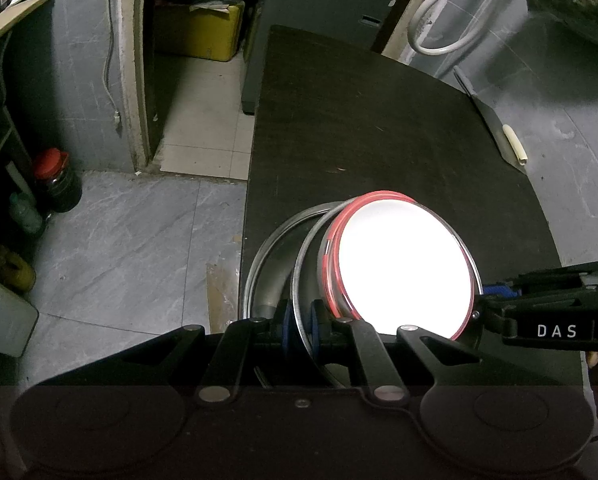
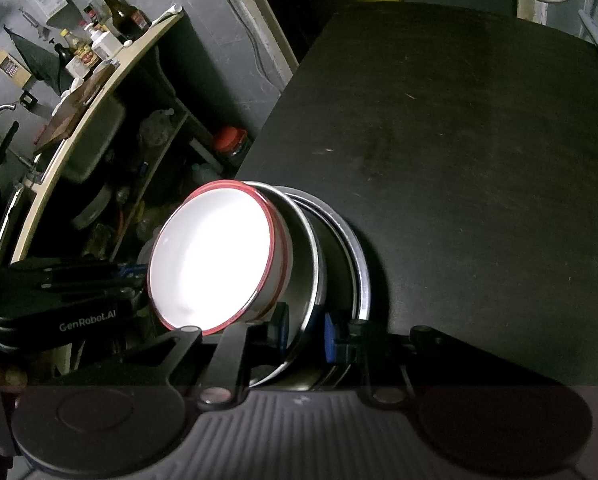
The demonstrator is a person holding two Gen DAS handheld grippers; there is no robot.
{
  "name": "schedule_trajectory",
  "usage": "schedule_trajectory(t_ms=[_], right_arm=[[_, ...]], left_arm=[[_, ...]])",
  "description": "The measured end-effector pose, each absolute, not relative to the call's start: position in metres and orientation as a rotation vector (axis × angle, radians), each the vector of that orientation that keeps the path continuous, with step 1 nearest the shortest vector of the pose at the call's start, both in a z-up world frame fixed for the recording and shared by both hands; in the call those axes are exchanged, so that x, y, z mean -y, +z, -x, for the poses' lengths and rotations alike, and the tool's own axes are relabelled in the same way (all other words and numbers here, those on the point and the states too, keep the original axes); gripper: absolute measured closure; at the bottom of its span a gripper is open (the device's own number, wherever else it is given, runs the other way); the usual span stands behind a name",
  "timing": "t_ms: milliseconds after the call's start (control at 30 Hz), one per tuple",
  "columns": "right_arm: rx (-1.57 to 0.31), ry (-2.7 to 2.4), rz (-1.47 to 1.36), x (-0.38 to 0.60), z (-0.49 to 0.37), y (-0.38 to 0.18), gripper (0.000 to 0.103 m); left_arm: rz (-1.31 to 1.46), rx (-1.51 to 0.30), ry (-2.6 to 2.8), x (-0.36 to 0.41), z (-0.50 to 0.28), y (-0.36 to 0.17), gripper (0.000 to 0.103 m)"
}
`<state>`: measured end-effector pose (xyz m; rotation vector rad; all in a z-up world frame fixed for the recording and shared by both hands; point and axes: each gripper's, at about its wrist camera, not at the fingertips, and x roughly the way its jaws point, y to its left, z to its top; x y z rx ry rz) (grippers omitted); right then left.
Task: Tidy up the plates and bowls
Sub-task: 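Lower the steel bowl onto the stacked steel plates and open the left tool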
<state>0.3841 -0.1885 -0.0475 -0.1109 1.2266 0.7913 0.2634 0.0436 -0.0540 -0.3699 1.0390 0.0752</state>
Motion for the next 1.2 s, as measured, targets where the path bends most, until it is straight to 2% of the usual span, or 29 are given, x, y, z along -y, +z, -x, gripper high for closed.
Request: schedule_trajectory(t_ms=[267, 600, 767, 800, 833, 867, 900, 967, 1033, 1067, 1133, 1200], right_arm=[[-1.215, 0.778, 0.128, 0.187, -0.383, -0.047, 0.081], [-1.19, 0.75, 0.152, 0.187, -0.377, -0.045, 0.081], [-1.169, 0.732, 0.129, 0.194, -0.374, -0.041, 0.075], [-1.164, 0.721, 0.132, 0.195, -0.373, -0.041, 0.068], [-1.158, 0.693, 0.148, 0.196, -0.372, -0.041, 0.051], [-1.149, 0.672, 0.162, 0.197, -0.37, -0.041, 0.044], [-1.146, 0.669, 0.161, 0.198, -0.369, -0.041, 0.041], [-1.15, 0.665, 0.137, 0.203, -0.366, -0.042, 0.04], [-1.136, 0.653, 0.135, 0.205, -0.361, -0.042, 0.033], [-1.126, 0.65, 0.14, 0.206, -0.359, -0.041, 0.03], [-1.102, 0.648, 0.148, 0.208, -0.351, -0.04, 0.023], [-1.089, 0.645, 0.146, 0.212, -0.343, -0.038, 0.019]], left_arm=[[0.343, -1.038, 0.086, -0.041, -0.262, -0.053, 0.092], [0.324, -1.033, 0.117, -0.039, -0.259, -0.049, 0.084], [0.303, -1.021, 0.132, -0.038, -0.257, -0.047, 0.083], [0.3, -1.02, 0.136, -0.038, -0.256, -0.046, 0.082], [0.298, -1.019, 0.14, -0.038, -0.256, -0.045, 0.081], [0.296, -1.015, 0.142, -0.038, -0.255, -0.044, 0.08], [0.295, -1.009, 0.144, -0.038, -0.254, -0.043, 0.078], [0.299, -1.001, 0.141, -0.038, -0.251, -0.042, 0.077], [0.3, -0.999, 0.141, -0.038, -0.249, -0.041, 0.075], [0.296, -0.996, 0.144, -0.037, -0.248, -0.04, 0.072], [0.243, -0.988, 0.204, -0.035, -0.243, -0.037, 0.037], [0.213, -0.955, 0.22, -0.036, -0.236, -0.033, 0.027]])
